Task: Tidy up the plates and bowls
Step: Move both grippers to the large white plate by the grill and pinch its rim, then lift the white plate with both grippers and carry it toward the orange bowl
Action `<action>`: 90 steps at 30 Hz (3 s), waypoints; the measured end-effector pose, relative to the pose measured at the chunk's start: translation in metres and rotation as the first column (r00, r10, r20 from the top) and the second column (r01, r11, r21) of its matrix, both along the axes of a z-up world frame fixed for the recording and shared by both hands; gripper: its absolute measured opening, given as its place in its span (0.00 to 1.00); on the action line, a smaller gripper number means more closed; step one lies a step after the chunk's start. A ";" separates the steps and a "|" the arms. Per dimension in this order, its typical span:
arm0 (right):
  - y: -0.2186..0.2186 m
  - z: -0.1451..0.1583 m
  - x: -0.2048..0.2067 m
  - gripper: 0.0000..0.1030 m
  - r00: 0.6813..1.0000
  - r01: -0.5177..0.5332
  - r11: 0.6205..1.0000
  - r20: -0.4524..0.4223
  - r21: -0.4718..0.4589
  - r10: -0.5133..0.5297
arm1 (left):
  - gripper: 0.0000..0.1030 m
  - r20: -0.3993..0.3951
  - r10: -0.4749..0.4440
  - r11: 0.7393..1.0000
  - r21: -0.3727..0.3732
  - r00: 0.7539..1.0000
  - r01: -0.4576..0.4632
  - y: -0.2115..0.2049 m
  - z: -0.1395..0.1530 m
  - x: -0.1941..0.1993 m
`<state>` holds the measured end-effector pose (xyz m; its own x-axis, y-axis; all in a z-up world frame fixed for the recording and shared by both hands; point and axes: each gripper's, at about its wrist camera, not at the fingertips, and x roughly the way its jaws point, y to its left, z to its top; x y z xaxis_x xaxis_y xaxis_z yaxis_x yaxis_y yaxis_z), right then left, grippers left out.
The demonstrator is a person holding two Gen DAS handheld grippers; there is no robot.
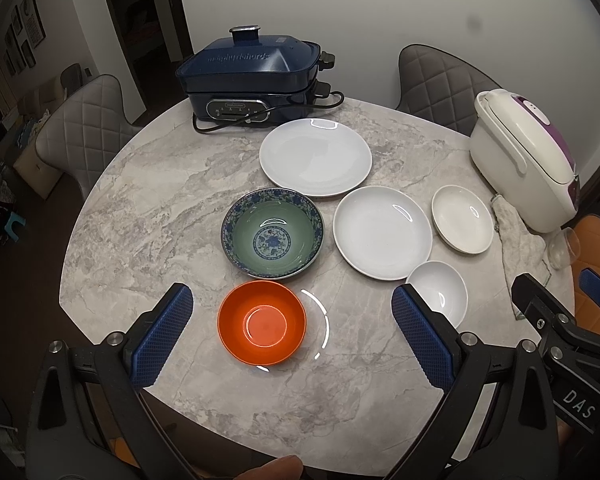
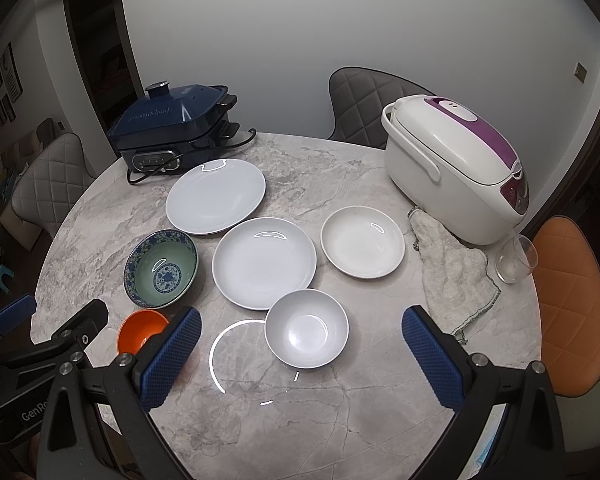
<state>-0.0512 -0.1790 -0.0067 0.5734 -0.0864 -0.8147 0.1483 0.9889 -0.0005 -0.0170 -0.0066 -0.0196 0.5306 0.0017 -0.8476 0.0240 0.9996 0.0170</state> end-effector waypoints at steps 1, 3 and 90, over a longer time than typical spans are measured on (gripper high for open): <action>-0.001 -0.006 0.003 1.00 1.000 -0.002 1.000 -0.001 0.002 0.002 | 0.98 -0.002 -0.003 1.000 -0.001 1.000 0.003 0.000 -0.002 0.000; -0.002 -0.009 0.005 1.00 1.000 -0.009 1.000 -0.007 0.010 0.009 | 0.98 -0.014 -0.012 1.000 -0.015 1.000 0.012 0.002 -0.009 0.002; -0.079 -0.245 0.370 0.15 0.931 0.128 0.703 -0.329 0.700 0.157 | 0.17 -0.378 -0.422 0.873 -0.416 0.824 0.256 0.089 -0.234 0.477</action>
<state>0.3192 -0.2575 -0.2516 0.2450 0.5950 -0.7655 0.2648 0.7184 0.6432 0.4601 0.0822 -0.2540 0.0089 -0.4310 -0.9023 0.2843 0.8662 -0.4109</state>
